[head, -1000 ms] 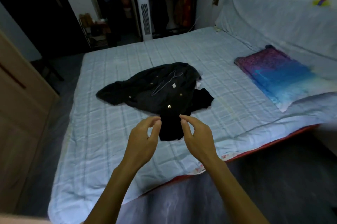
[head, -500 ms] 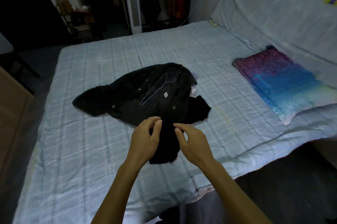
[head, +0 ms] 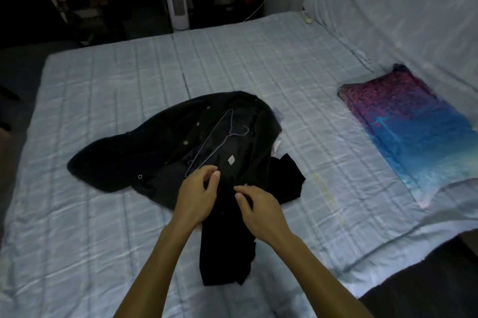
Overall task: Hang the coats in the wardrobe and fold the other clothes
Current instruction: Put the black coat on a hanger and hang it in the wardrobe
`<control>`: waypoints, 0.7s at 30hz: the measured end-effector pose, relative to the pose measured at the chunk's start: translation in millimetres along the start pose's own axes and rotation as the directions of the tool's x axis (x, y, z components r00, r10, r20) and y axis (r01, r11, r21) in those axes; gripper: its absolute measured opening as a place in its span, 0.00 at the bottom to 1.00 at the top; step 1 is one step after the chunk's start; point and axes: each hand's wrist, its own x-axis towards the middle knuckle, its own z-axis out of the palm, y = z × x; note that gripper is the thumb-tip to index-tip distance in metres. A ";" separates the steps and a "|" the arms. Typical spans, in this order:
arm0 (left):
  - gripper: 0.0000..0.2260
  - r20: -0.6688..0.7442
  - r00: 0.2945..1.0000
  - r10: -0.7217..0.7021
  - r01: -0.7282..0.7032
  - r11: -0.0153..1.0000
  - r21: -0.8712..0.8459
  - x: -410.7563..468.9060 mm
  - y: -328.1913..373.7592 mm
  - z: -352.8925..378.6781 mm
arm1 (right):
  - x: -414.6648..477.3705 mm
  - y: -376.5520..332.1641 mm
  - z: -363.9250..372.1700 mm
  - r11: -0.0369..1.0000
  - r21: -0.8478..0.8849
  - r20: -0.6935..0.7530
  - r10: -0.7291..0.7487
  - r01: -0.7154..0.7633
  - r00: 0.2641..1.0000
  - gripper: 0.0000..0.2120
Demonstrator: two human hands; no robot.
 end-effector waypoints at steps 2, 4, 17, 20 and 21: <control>0.11 0.029 0.999 -0.023 0.022 0.999 0.036 30.8 -11.8 8.4 | 28.1 7.9 7.0 1.000 0.019 0.026 0.018 -0.018 1.000 0.15; 0.12 0.064 0.996 -0.063 0.058 0.995 0.080 61.2 -24.1 19.4 | 54.4 17.0 12.9 0.998 0.048 0.049 0.043 -0.046 0.998 0.15; 0.18 0.234 0.955 -0.184 0.113 0.951 0.289 249.4 -105.5 134.0 | 199.3 101.7 45.7 0.972 0.124 0.094 0.190 -0.201 0.977 0.13; 0.24 0.260 0.937 -0.235 0.121 0.913 0.390 278.1 -129.8 153.7 | 225.4 111.6 59.8 0.958 0.143 0.108 0.235 -0.249 0.966 0.14; 0.25 0.278 0.921 -0.274 0.144 0.901 0.410 286.6 -140.0 158.1 | 233.1 113.9 64.8 0.948 0.156 0.118 0.261 -0.278 0.958 0.16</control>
